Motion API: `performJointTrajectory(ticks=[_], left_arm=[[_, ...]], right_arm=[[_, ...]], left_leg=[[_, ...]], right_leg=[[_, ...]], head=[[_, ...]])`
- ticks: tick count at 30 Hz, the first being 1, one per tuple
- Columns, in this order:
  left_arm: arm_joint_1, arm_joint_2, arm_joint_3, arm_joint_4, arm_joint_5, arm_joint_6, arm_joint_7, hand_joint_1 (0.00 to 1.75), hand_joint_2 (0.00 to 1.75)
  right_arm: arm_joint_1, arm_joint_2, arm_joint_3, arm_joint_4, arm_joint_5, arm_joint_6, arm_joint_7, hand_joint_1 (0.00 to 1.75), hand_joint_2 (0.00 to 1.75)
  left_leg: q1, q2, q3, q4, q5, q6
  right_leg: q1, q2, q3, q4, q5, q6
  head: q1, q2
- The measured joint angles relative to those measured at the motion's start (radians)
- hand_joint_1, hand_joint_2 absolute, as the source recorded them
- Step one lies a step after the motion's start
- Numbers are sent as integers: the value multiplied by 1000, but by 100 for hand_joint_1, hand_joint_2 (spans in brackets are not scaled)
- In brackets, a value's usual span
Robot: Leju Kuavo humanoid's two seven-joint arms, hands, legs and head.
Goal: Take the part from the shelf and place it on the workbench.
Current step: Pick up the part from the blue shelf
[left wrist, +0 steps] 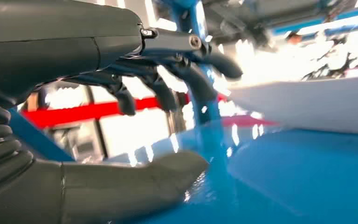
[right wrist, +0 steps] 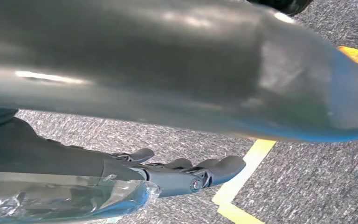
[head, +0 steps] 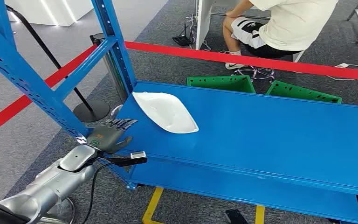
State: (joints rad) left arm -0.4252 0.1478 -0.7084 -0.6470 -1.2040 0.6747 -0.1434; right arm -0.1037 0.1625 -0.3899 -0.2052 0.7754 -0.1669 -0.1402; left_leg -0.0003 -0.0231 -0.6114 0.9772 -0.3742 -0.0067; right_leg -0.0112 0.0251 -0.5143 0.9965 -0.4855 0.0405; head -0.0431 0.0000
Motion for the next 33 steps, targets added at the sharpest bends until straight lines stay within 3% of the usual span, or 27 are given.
performJointTrajectory(ticks=[6, 10, 22, 33], left_arm=[[-6, 22, 18, -25, -50, 25, 47, 0, 0], [13, 44, 41, -72, -118, 26, 72, 0, 175], [30, 69, 145, -125, -262, 26, 62, 0, 175], [46, 69, 166, -162, -280, 26, 57, 0, 175]], right_arm=[[6, 0, 0, 0, 0, -8, -9, 0, 0], [17, -3, 0, 0, -3, -16, -20, 0, 0], [27, -18, -12, 0, -27, -24, -28, 0, 0], [13, -23, -25, 0, -33, -24, -41, 0, 0]], left_leg=[[0, 2, -1, 0, 0, 0], [1, 8, -2, 0, 0, -1], [11, 23, -4, 0, 0, -4], [14, 23, -6, 0, 0, -6]], right_leg=[[0, 2, -1, 0, 0, 0], [1, 10, -4, 0, 2, -1], [11, 27, -12, 0, 8, -9], [14, 28, -14, 0, 8, -10]], head=[[0, 0], [0, 0], [0, 0], [0, 0]])
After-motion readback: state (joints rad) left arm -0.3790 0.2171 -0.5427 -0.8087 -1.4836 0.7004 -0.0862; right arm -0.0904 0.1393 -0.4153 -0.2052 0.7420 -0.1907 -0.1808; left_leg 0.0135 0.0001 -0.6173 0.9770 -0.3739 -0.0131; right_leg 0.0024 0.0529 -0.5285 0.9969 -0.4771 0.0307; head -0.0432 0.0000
